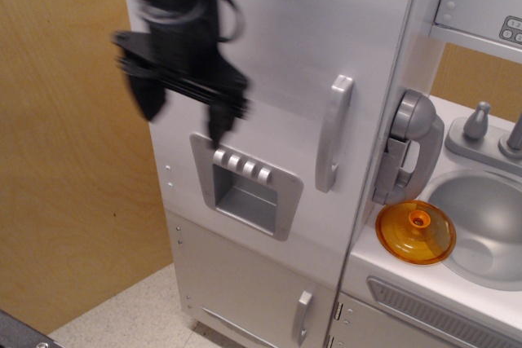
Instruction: Open fridge
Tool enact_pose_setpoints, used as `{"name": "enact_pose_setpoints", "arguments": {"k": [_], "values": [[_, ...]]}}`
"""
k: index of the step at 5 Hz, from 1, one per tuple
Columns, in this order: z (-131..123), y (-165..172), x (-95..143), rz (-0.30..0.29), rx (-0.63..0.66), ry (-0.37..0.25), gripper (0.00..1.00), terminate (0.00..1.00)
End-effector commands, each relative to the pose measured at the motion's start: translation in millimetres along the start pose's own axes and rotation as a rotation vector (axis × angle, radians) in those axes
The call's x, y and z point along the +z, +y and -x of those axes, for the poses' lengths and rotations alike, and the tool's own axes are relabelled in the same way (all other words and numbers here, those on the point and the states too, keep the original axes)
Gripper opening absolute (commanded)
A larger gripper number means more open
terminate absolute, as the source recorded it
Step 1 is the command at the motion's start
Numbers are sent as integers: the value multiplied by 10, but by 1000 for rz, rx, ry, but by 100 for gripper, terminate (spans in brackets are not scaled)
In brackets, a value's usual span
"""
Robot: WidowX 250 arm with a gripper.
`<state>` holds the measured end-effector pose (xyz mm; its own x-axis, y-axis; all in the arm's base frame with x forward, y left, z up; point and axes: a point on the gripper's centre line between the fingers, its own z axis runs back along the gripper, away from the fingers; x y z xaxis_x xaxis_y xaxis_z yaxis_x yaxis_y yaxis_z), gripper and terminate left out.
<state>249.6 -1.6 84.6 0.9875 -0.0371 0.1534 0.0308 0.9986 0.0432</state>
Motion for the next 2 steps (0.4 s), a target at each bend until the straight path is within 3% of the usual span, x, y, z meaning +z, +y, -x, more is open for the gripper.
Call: {"name": "enact_pose_setpoints", "arguments": {"k": [1, 2], "values": [[-324, -509, 111, 37, -12, -122, 100, 0], [-568, -593, 74, 28, 21, -154, 100, 0]]}}
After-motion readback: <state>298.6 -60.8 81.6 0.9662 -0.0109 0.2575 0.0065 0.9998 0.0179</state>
